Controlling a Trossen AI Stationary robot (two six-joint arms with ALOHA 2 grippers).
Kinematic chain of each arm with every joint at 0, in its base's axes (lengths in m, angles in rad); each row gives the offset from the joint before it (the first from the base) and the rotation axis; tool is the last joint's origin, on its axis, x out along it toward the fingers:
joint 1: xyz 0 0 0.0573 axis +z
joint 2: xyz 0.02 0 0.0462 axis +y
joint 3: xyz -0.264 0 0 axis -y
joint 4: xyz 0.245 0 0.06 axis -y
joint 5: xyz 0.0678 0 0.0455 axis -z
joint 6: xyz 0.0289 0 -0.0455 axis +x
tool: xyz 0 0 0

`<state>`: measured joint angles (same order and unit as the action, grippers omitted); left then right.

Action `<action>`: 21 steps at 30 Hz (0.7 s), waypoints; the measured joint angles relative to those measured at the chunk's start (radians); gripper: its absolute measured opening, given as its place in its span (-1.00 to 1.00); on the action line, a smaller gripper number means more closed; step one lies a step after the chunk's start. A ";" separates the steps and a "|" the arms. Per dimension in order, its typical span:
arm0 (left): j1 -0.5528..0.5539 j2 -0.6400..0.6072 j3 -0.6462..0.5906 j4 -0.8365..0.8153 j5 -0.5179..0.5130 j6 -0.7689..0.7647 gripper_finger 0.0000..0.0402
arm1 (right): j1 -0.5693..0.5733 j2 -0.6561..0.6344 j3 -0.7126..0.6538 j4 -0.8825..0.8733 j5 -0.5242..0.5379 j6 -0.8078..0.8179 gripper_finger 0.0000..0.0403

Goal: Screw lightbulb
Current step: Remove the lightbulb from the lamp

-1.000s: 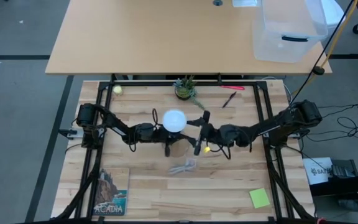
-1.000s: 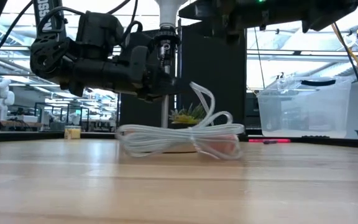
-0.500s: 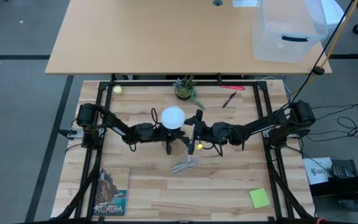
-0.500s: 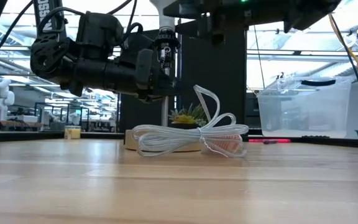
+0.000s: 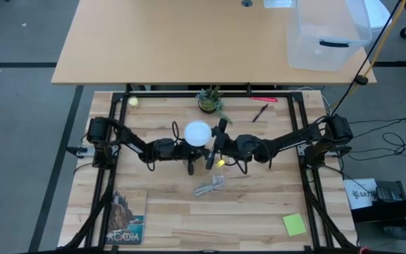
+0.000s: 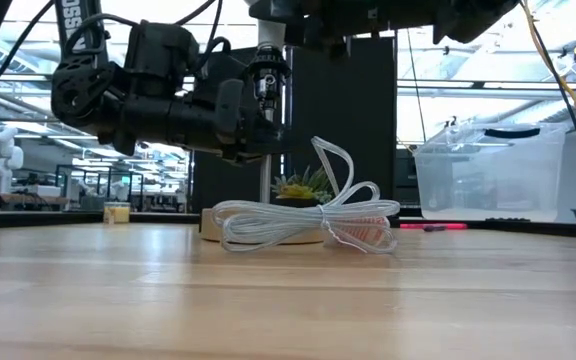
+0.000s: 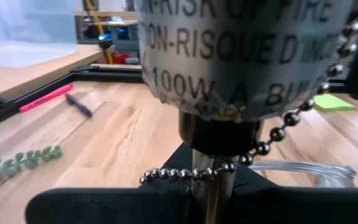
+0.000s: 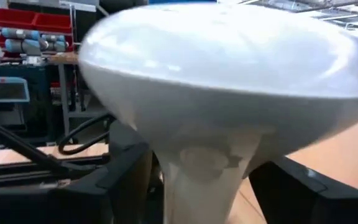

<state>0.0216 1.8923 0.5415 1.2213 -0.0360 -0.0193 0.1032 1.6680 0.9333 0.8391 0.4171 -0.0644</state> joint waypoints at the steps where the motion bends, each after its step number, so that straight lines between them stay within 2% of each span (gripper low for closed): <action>1: 0.000 0.000 0.000 -0.001 0.016 0.001 -0.89 | 0.000 0.000 0.000 -0.006 -0.003 0.000 0.21; 10: 0.001 0.000 0.001 -0.012 0.122 0.008 -0.89 | -0.001 -0.001 0.000 -0.029 -0.085 0.000 -0.03; 15: -0.001 0.000 0.000 -0.012 0.244 0.010 -0.89 | 0.000 -0.001 0.000 -0.030 -0.166 0.015 -0.18; 21: 0.000 0.000 0.000 -0.012 0.312 0.009 -0.89 | 0.000 -0.001 0.000 -0.030 -0.226 0.018 -0.20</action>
<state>0.0212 1.8919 0.5415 1.2095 0.2756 -0.0103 0.1029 1.6672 0.9333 0.8088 0.1909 -0.0463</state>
